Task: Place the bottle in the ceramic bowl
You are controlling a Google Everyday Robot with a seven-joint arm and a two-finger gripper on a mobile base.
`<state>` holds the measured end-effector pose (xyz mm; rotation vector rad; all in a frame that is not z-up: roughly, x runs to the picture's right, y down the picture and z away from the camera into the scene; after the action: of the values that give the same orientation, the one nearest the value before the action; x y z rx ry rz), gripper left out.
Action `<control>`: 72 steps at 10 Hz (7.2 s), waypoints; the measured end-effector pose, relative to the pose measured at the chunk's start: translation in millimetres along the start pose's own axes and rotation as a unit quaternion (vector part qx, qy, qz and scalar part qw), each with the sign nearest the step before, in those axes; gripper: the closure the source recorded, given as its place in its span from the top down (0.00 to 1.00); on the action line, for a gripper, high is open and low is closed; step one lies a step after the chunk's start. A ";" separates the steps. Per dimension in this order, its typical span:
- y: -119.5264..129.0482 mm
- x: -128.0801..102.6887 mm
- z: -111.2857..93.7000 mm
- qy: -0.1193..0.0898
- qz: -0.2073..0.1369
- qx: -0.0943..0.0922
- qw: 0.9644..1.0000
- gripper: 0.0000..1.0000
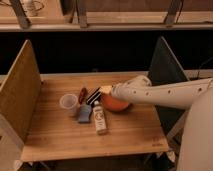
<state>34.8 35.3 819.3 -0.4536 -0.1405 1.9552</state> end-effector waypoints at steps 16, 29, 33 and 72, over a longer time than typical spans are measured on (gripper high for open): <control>0.1 -0.1 -0.1 0.000 0.000 0.000 1.000 0.80; 40.2 91.0 -28.7 0.158 -0.269 0.008 0.950 0.80; 39.0 91.0 -10.5 0.171 -0.261 0.003 0.950 0.80; -29.6 -39.2 -32.6 -0.009 -0.181 0.018 0.983 0.20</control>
<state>86.3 9.0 808.0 -0.3589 -0.1841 1.6023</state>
